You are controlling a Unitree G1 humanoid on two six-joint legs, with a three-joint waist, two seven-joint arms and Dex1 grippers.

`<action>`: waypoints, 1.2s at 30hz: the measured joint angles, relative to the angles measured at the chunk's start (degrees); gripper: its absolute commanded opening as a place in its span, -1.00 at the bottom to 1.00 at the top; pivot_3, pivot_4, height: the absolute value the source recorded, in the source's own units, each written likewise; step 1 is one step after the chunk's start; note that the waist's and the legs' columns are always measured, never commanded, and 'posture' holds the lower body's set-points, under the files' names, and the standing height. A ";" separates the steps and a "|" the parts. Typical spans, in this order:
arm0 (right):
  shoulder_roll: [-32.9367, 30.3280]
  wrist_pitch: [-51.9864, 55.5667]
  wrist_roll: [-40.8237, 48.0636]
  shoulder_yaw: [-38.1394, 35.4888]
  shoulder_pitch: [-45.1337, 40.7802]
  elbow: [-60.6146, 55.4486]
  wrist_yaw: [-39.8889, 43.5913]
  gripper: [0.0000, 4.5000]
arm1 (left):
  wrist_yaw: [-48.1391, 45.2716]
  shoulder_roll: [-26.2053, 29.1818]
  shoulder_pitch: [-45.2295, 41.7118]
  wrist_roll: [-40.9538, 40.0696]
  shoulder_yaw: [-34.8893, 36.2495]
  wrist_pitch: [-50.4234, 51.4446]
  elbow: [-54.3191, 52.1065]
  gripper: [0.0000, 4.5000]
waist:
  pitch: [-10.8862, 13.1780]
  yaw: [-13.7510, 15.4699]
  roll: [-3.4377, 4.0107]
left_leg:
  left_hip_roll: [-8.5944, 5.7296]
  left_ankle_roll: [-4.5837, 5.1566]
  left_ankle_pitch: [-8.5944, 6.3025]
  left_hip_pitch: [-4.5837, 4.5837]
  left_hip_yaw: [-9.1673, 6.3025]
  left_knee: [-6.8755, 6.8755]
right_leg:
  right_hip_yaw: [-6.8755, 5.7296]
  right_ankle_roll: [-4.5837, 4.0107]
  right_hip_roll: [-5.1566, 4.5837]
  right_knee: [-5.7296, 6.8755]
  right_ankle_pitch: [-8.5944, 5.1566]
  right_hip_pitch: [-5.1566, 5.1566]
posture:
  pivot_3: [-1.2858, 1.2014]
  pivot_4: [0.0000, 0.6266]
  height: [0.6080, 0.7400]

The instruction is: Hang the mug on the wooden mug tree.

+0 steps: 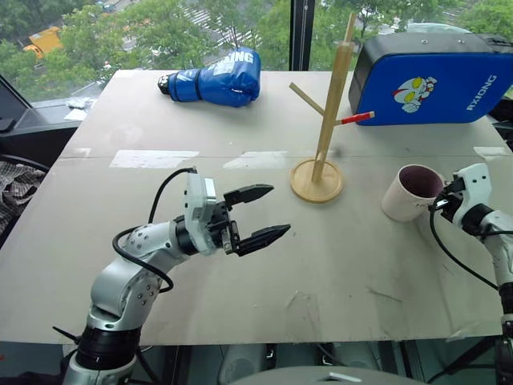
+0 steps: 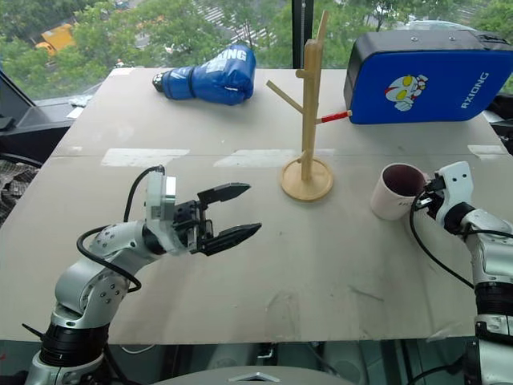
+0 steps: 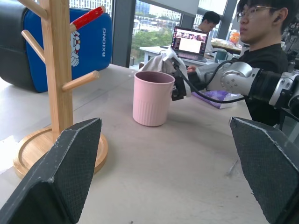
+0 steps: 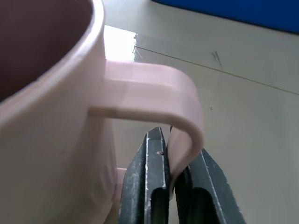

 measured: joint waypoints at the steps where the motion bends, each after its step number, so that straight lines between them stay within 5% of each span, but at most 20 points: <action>1: -0.29 0.97 0.73 0.00 0.07 -2.54 0.47 -0.99 | 0.23 -0.28 0.01 -0.19 0.22 0.01 0.01 1.00 | 0.04 -0.07 0.06 | 0.00 0.00 0.00 -0.01 0.00 0.00 | 0.01 0.00 0.00 0.01 0.00 -0.02 | 0.03 -0.52 0.87; 12: -6.85 9.53 6.05 5.51 -18.85 -17.78 8.75 -0.99 | 1.96 -2.50 -0.06 -1.02 3.89 -2.12 0.83 1.00 | 0.09 -0.04 0.07 | 0.02 0.00 -0.01 -0.07 -0.06 -0.02 | -0.07 -0.02 -0.14 -0.02 0.00 -0.07 | 0.03 -0.52 0.87; 21: -7.07 6.28 1.34 17.63 -37.42 -2.88 23.26 -0.99 | -1.80 -4.60 5.66 -2.72 7.34 -7.74 0.59 1.00 | 0.14 -0.02 -0.06 | -0.04 0.05 -0.03 -0.14 0.05 -0.01 | -0.17 -0.07 -0.39 -0.06 0.05 -0.14 | 0.03 -0.52 0.87; 35: -0.84 -3.71 -8.56 25.34 -50.24 16.60 33.66 -0.99 | 0.49 -4.49 12.31 -5.50 9.52 -7.76 -4.42 1.00 | 0.16 -1.51 -0.04 | -0.03 0.04 -0.03 -0.12 0.06 -0.04 | -0.19 -0.08 -0.42 -0.05 0.06 -0.16 | 0.03 -0.52 0.87; 36: -0.24 -3.89 -9.52 26.02 -50.74 17.51 33.92 -0.87 | 0.76 -4.49 12.36 -5.50 9.60 -7.90 -4.42 1.00 | 0.16 -1.52 -0.04 | -0.03 0.04 -0.03 -0.12 0.06 -0.05 | -0.19 -0.08 -0.42 -0.05 0.06 -0.17 | 0.03 -0.52 0.87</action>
